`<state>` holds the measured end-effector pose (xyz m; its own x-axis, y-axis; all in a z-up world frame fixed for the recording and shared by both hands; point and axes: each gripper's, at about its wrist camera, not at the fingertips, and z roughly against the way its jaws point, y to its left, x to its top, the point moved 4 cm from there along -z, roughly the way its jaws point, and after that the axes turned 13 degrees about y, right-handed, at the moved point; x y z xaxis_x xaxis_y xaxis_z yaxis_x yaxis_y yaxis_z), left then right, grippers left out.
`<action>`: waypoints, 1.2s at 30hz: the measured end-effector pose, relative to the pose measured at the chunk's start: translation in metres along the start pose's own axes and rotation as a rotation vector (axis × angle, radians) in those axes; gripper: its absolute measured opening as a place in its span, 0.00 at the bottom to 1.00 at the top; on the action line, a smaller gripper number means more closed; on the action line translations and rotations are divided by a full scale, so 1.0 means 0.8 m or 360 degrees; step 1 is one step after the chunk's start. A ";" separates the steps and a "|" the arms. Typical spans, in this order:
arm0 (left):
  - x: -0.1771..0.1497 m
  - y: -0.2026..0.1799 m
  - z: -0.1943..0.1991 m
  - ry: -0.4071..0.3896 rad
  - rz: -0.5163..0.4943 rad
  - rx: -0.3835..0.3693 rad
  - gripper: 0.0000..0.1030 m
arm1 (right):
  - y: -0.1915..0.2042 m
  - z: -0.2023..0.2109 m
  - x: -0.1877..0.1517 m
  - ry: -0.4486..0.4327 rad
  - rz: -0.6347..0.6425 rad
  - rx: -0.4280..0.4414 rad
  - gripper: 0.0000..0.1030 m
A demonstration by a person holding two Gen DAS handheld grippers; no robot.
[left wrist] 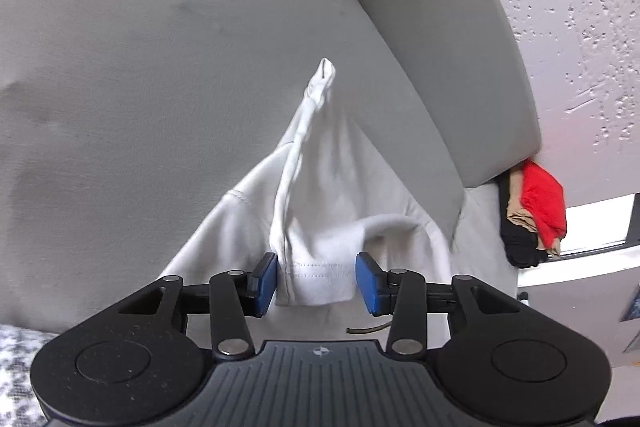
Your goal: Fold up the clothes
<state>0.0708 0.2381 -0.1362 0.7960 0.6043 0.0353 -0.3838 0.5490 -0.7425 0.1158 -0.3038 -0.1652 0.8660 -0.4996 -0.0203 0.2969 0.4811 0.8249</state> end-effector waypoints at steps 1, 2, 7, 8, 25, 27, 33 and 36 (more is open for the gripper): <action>0.000 0.000 -0.002 0.0005 0.0001 -0.0008 0.37 | 0.001 -0.001 0.000 0.0000 -0.0001 0.0001 0.13; 0.001 0.003 -0.006 0.0013 0.0011 -0.0018 0.37 | 0.002 -0.003 -0.001 0.0000 -0.0002 0.0002 0.13; 0.005 0.017 -0.013 0.0047 0.0063 -0.0085 0.38 | 0.003 -0.006 0.000 0.0001 -0.0003 0.0008 0.14; 0.005 0.019 -0.013 0.0047 0.0065 -0.0100 0.38 | 0.002 -0.006 0.000 0.0001 -0.0003 0.0009 0.14; 0.000 0.011 -0.015 -0.0098 0.0021 -0.0127 0.29 | 0.007 -0.005 -0.008 -0.0027 0.0042 0.0044 0.23; 0.001 0.011 -0.018 -0.0098 0.0039 -0.0127 0.28 | 0.008 -0.003 -0.010 -0.0028 0.0060 0.0035 0.23; 0.005 0.010 -0.029 -0.0064 0.0059 -0.0142 0.27 | 0.003 -0.003 -0.002 -0.0071 0.0035 0.0036 0.23; 0.004 0.004 -0.034 -0.0050 0.0013 -0.0111 0.28 | 0.005 -0.006 -0.002 -0.0093 0.0047 0.0030 0.23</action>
<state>0.0854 0.2259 -0.1565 0.7774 0.6271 0.0494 -0.3558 0.5032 -0.7875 0.1176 -0.2980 -0.1647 0.8491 -0.5269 0.0366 0.2635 0.4827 0.8352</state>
